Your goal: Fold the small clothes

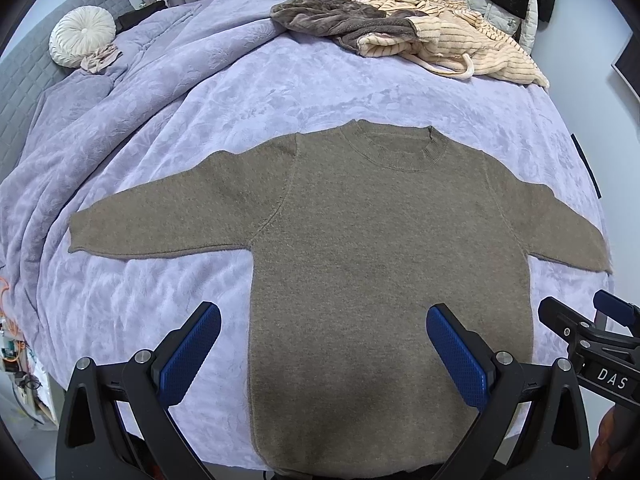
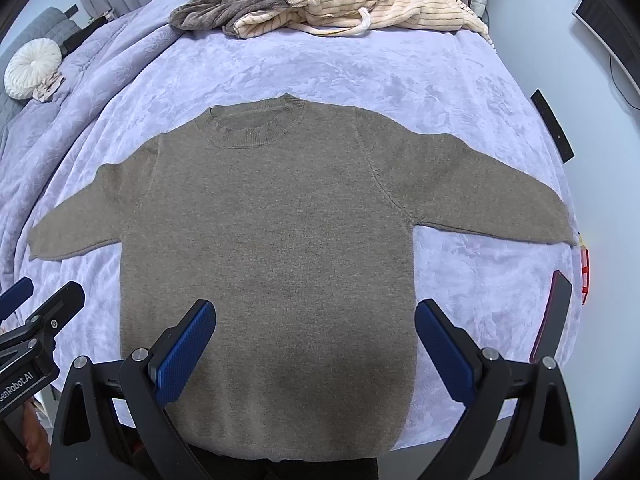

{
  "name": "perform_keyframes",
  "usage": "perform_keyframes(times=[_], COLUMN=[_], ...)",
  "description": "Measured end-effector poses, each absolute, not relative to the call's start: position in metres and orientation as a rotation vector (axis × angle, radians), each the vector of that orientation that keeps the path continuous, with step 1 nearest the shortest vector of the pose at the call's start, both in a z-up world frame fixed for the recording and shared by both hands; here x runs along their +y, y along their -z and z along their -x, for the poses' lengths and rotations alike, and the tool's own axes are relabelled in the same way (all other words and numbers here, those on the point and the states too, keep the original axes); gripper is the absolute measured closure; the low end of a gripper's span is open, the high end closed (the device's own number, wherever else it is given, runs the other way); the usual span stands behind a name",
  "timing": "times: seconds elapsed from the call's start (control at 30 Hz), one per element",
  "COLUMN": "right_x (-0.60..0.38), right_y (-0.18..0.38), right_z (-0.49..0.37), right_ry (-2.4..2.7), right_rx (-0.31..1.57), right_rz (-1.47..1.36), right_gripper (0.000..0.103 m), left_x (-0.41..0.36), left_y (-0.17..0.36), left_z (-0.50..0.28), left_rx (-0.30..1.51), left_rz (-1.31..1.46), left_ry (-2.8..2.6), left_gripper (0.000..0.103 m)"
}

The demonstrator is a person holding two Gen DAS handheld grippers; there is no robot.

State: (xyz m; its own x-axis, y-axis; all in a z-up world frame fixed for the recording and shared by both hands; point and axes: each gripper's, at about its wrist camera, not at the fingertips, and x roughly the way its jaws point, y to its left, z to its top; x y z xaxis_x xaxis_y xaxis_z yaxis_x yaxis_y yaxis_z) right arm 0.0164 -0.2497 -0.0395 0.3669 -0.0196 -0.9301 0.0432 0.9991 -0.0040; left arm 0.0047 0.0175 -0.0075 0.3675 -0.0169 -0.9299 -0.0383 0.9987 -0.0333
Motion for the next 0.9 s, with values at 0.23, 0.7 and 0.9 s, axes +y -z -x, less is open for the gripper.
perform_keyframes(times=[0.23,0.7,0.9], right_x=[-0.251,-0.243,-0.24], right_y=[0.041,0.061,0.069], right_z=[-0.02,-0.039,-0.042], right_ry=[0.047,0.061,0.08], right_rx=[1.203,1.253,1.272], right_rz=[-0.013,-0.005,0.003], right_gripper=[0.003,0.003,0.003], left_x=[0.021,0.029,0.033], left_y=[0.012,0.03,0.043], left_z=[-0.007,-0.023,-0.027], left_rx=[1.206,1.249,1.27], left_rz=[0.055,0.072,0.087], left_ry=[-0.006,0.042,0.056], left_gripper=[0.0,0.0,0.0])
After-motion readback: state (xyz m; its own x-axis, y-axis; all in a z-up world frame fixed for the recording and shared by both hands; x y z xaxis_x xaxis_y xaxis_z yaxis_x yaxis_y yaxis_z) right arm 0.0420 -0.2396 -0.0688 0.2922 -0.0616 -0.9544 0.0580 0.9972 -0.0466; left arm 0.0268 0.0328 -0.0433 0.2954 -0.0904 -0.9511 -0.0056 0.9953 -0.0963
